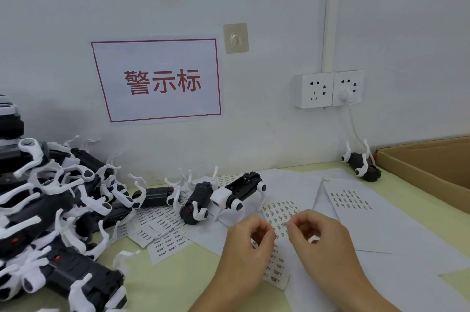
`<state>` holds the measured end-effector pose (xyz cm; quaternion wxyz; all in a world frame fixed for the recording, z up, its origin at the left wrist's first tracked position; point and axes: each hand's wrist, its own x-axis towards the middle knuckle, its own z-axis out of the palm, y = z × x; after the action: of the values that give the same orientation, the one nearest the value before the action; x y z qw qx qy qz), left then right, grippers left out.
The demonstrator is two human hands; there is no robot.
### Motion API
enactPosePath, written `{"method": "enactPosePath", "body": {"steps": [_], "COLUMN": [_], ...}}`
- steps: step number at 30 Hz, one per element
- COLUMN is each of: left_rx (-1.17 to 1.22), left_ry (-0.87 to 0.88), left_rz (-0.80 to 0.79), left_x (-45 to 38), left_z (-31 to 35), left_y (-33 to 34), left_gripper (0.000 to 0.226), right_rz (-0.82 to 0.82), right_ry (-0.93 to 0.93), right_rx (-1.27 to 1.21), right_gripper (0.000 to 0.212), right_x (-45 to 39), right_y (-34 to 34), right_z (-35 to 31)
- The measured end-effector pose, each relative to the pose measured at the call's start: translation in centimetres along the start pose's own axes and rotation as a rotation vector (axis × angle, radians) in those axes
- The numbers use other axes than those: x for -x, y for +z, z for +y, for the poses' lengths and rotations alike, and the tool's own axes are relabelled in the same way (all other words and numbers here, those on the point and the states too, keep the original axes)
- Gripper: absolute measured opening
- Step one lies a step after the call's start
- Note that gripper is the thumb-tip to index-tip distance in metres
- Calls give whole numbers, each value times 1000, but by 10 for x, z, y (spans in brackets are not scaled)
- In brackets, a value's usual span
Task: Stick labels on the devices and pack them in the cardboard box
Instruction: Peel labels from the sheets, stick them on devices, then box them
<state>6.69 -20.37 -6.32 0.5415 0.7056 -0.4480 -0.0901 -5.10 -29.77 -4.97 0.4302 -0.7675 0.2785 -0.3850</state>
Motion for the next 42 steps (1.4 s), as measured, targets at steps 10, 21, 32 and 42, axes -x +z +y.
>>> {"method": "enactPosePath", "body": {"steps": [10, 21, 32, 42], "left_rx": [-756, -1236, 196, 746], "left_ry": [483, -166, -416, -317], "left_rz": [39, -201, 25, 104], "left_x": [10, -99, -59, -21], "left_z": [10, 32, 32, 0], "left_y": [-2, -32, -29, -19], "left_gripper": [16, 48, 54, 59], "right_rz": [8, -37, -29, -17], "right_ry": [98, 137, 128, 87], "right_rx": [-17, 10, -12, 18], "right_gripper": [20, 19, 19, 20], "right_x": [-9, -12, -11, -9], "right_y": [-1, 1, -3, -5], "right_z": [21, 19, 21, 20]}}
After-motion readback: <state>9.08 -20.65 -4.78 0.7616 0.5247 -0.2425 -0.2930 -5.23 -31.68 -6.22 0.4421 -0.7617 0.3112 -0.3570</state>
